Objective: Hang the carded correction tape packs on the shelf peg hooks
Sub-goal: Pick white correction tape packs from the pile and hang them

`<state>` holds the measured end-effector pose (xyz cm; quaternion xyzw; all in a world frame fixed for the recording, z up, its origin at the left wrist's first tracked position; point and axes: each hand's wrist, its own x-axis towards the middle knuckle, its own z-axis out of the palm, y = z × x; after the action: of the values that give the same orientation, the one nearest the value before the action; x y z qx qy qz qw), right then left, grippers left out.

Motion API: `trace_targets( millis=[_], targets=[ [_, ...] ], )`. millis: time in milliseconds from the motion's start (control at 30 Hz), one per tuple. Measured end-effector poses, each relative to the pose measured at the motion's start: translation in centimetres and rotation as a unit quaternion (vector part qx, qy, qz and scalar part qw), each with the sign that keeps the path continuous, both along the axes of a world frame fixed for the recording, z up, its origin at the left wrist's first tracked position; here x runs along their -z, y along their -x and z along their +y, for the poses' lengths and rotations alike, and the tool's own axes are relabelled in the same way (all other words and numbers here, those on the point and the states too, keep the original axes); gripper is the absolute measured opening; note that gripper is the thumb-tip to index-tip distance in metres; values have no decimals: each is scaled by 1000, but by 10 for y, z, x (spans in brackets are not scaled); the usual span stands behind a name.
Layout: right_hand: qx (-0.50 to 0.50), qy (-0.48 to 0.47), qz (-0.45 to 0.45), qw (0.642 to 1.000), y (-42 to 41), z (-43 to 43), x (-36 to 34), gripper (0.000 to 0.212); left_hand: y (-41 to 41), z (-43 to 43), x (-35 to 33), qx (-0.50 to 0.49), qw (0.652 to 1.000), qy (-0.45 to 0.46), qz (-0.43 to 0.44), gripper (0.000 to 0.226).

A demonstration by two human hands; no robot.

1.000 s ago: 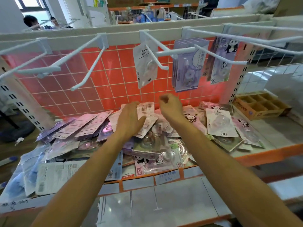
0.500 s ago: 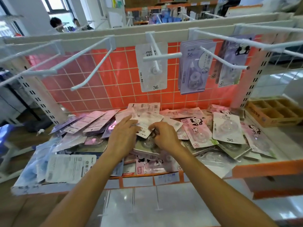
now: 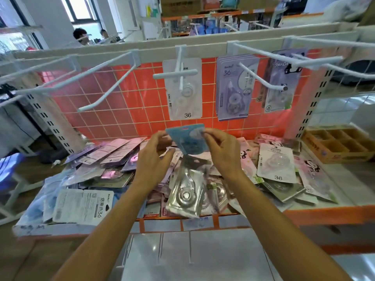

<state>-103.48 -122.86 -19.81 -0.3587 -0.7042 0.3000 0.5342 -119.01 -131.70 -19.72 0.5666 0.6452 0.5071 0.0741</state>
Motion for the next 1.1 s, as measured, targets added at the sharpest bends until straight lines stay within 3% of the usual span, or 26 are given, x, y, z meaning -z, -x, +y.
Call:
trace_targets(
  millis=[100,200,333,500,767,867,1100],
  targets=[
    [-19,48,76,996,-10,5,-7,16,-4,4,7,29,994,53,-91,43],
    [-59,121,140,981,-13,7,-8,18,-15,6,17,31,988,104,-113,40],
    [-46,152,139,977,-19,4,3,22,-30,5,32,28,981,144,-127,36],
    [-22,182,121,976,-27,4,15,25,-33,6,40,-6,985,155,-78,24],
    [-33,195,139,970,-29,9,13,22,-38,4,41,97,945,205,-234,20],
    [-35,199,142,969,-27,11,15,21,-40,3,42,131,940,204,-240,31],
    [-47,212,161,963,-23,6,14,22,-36,0,45,138,941,195,-241,29]
  ],
)
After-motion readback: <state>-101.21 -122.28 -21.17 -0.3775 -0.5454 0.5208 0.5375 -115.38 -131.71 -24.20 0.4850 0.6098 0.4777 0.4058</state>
